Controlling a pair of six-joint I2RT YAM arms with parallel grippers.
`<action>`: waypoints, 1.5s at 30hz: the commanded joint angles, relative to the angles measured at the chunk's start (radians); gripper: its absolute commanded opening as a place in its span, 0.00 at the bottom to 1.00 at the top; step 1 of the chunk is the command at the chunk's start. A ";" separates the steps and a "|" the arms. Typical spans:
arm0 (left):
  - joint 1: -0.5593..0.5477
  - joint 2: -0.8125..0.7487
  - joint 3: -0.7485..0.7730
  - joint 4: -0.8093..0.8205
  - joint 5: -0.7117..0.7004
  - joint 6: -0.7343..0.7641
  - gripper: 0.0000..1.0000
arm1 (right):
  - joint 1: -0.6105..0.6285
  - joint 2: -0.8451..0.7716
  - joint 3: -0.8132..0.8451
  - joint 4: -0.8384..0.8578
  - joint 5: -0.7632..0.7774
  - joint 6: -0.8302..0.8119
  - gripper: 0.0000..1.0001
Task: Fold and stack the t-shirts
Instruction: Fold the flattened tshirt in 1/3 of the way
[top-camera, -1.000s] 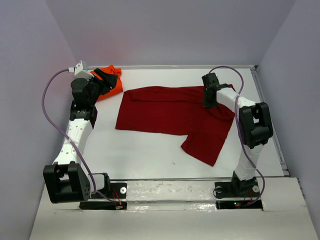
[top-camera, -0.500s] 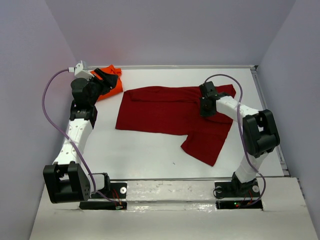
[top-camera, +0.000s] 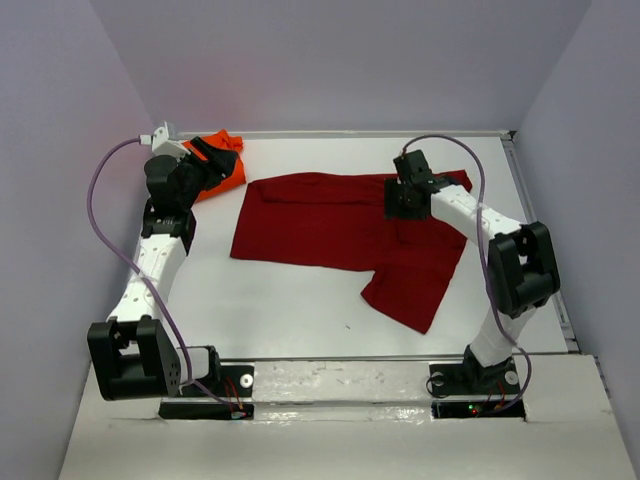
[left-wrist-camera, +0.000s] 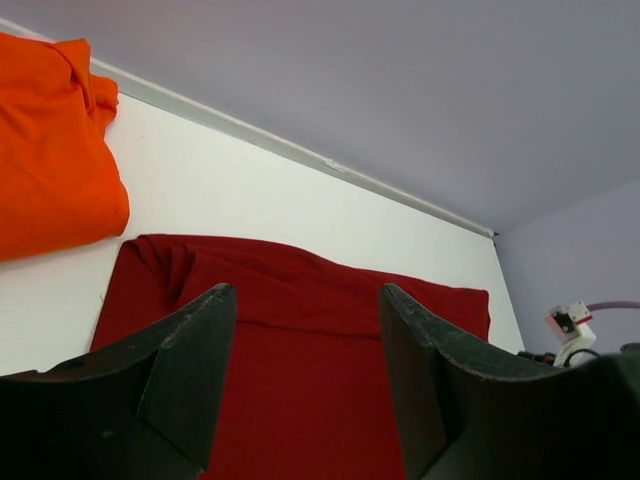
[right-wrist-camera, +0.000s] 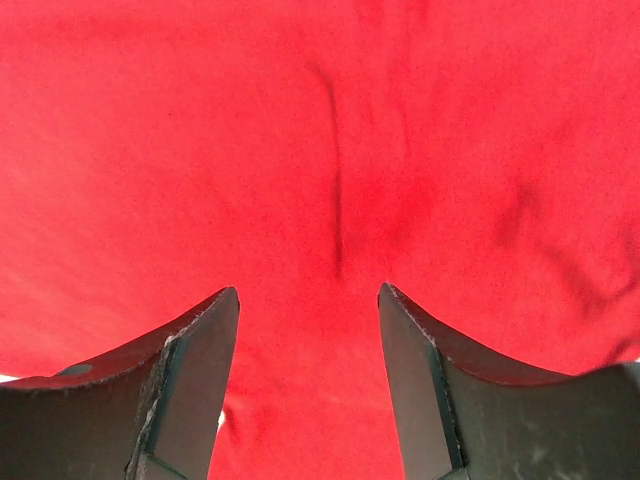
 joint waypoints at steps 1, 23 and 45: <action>0.005 0.025 -0.007 0.047 0.024 -0.009 0.68 | 0.009 0.100 0.180 0.048 0.038 -0.016 0.64; 0.001 -0.007 -0.001 0.041 0.023 0.000 0.68 | -0.002 0.590 0.653 -0.015 -0.023 -0.024 0.63; 0.001 0.042 -0.004 0.037 0.014 -0.005 0.68 | -0.134 0.463 0.371 -0.020 0.006 -0.042 0.63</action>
